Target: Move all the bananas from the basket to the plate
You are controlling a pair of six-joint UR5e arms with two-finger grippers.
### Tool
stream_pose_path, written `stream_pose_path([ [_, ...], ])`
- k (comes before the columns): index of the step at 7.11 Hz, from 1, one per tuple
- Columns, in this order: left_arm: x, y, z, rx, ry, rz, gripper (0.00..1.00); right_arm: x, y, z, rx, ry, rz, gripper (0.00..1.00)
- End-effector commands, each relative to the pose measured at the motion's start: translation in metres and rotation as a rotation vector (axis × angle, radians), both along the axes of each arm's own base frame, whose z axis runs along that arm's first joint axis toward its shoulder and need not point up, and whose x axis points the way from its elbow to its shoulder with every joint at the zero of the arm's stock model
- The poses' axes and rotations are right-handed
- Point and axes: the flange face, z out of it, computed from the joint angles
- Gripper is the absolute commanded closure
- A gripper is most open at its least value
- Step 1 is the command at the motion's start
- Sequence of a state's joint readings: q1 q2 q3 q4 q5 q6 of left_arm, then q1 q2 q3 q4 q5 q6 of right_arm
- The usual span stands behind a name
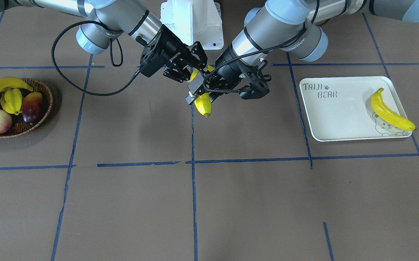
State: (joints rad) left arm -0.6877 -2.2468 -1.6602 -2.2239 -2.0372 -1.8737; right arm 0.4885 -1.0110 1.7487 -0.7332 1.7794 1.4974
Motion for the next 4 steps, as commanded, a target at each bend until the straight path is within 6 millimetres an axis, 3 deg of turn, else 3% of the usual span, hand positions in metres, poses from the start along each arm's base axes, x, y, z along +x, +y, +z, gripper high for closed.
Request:
stream_pose_path([
  [1,-0.0005,-0.0005,-0.0012,0.000,0.002,-0.001,0.72,-0.0006,0.0001,0.0004,0.002,0.000,-0.001,0.90],
  [2,-0.0009,-0.0002,-0.0008,0.002,0.001,-0.001,0.94,-0.0001,0.0004,-0.0002,0.017,0.003,-0.001,0.84],
  [3,-0.0009,-0.0002,-0.0008,0.006,0.000,0.000,1.00,-0.0002,-0.0005,0.0005,0.026,0.009,-0.001,0.76],
  [4,-0.0042,0.0002,-0.0006,0.009,0.001,-0.002,1.00,0.0003,-0.0004,-0.0010,0.026,0.006,0.001,0.26],
])
